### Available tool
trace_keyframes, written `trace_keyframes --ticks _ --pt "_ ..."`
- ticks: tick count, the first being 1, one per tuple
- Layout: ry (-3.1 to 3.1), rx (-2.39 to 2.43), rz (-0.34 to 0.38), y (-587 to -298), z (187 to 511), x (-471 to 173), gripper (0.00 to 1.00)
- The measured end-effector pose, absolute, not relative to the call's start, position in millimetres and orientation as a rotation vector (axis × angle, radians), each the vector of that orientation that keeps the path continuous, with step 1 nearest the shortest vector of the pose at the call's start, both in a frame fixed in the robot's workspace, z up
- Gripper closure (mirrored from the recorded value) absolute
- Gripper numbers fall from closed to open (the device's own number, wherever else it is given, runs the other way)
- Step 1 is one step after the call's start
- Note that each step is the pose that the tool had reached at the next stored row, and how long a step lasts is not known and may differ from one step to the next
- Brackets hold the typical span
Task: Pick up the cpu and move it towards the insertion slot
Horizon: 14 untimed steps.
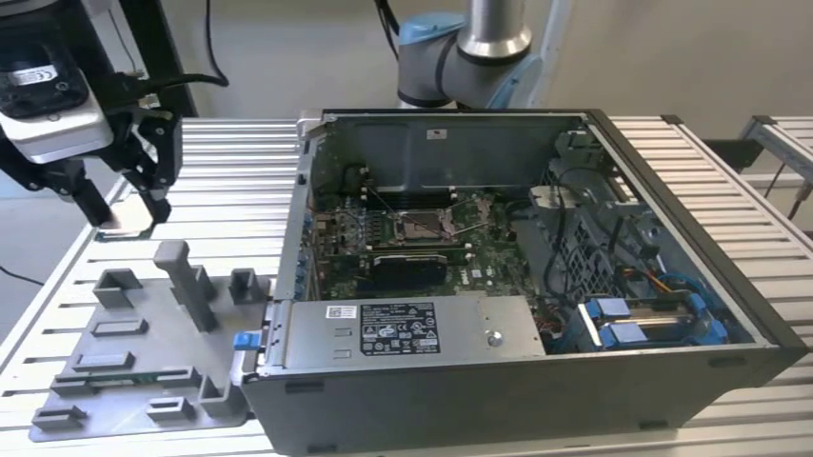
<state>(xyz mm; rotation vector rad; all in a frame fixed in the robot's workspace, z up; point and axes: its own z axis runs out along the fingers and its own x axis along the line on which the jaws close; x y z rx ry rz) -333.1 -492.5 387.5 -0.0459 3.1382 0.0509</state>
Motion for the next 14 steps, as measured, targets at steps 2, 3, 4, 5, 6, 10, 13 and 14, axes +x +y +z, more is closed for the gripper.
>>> trace_keyframes --ticks 2,3,4,5,6,10,13,14 --pt "3.138 -0.046 0.051 -493 387 -326 1.00" --pt "3.138 -0.046 0.051 -493 388 -322 1.00" --pt "3.138 -0.046 0.051 -493 387 -318 1.00" --pt "3.138 -0.046 0.051 -492 387 -313 1.00" --pt "3.138 -0.046 0.051 -492 387 -309 1.00" --pt "3.138 -0.046 0.051 -492 387 -291 1.00" --pt "3.139 -0.046 0.051 -493 387 -277 1.00" --pt "3.139 -0.046 0.051 -493 388 -272 1.00"
